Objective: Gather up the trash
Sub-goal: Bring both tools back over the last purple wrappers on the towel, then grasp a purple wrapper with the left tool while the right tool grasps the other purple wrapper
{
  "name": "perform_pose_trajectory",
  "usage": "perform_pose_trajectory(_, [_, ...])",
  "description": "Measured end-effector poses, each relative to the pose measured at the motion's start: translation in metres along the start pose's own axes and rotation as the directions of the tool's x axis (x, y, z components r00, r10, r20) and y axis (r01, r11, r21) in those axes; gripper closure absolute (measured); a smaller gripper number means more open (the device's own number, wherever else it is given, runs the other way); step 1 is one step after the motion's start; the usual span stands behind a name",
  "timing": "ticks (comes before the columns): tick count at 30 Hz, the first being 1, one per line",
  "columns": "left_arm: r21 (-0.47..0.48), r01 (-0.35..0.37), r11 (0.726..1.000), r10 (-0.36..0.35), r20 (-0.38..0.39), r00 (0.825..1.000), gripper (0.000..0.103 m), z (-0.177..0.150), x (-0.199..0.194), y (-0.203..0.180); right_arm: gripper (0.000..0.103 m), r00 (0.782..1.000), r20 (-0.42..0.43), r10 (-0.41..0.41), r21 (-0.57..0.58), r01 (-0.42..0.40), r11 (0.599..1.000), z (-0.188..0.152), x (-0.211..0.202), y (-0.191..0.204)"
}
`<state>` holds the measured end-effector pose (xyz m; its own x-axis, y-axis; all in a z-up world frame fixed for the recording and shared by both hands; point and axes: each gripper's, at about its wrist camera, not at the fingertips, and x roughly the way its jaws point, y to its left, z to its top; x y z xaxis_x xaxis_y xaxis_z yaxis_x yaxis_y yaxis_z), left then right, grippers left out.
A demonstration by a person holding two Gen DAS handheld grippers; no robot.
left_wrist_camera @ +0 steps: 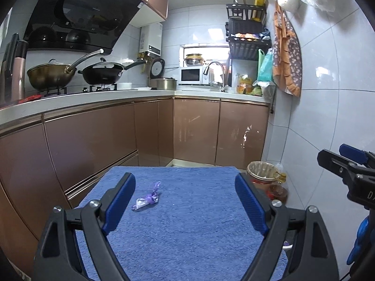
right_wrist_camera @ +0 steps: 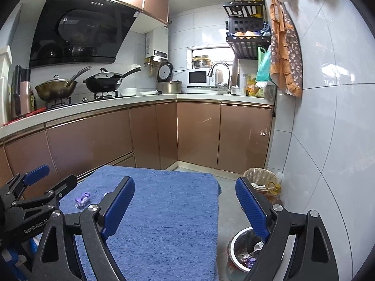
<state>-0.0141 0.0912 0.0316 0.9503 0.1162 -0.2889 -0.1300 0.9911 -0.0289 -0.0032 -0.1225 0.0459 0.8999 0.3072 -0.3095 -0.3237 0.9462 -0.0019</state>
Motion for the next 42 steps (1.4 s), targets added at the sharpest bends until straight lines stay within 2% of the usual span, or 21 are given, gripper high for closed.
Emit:
perform_pose_trajectory(7, [-0.014,0.002,1.000,-0.002,-0.010,1.000,0.017,-0.007,0.008,0.015,0.016,0.999,-0.033,0.012,-0.014,-0.013,1.000,-0.004,0.014,0.012])
perform_pose_trajectory(15, [-0.057,-0.015,0.998,0.010,-0.090,0.996,0.017,-0.033,0.045,0.052,0.016,0.992,-0.115,0.052,-0.035,-0.056,0.998,-0.010,0.054,0.031])
perform_pose_trajectory(20, [-0.068,-0.055,0.996,0.042,-0.181,0.982,0.017,-0.061,0.086,0.094,0.016,0.970,-0.210,0.125,-0.038,-0.136,0.990,-0.018,0.104,0.048])
perform_pose_trajectory(23, [-0.056,-0.084,0.995,0.068,-0.238,0.969,0.017,-0.079,0.115,0.127,0.016,0.951,-0.265,0.159,-0.041,-0.176,0.984,-0.025,0.139,0.060])
perform_pose_trajectory(25, [-0.052,-0.094,0.994,0.076,-0.279,0.957,0.017,-0.089,0.136,0.149,0.016,0.933,-0.304,0.193,-0.029,-0.212,0.977,-0.030,0.164,0.067])
perform_pose_trajectory(27, [-0.054,-0.098,0.994,0.075,-0.320,0.944,0.017,-0.099,0.159,0.167,0.016,0.905,-0.349,0.242,0.009,-0.255,0.967,-0.038,0.196,0.074])
perform_pose_trajectory(32, [-0.063,-0.091,0.994,0.060,-0.380,0.923,0.017,-0.112,0.202,0.187,0.016,0.836,-0.433,0.336,0.089,-0.332,0.939,-0.056,0.269,0.102])
perform_pose_trajectory(37, [-0.120,-0.074,0.990,0.016,-0.429,0.903,0.040,-0.127,0.231,0.199,0.021,0.749,-0.503,0.430,0.196,-0.386,0.901,-0.075,0.343,0.136])
perform_pose_trajectory(39, [-0.147,-0.058,0.988,-0.016,-0.456,0.890,0.048,-0.133,0.237,0.202,0.022,0.728,-0.520,0.447,0.218,-0.393,0.893,-0.083,0.364,0.149])
perform_pose_trajectory(42, [-0.182,-0.039,0.983,-0.051,-0.465,0.884,0.058,-0.134,0.242,0.209,0.024,0.703,-0.541,0.462,0.233,-0.403,0.885,-0.093,0.386,0.165])
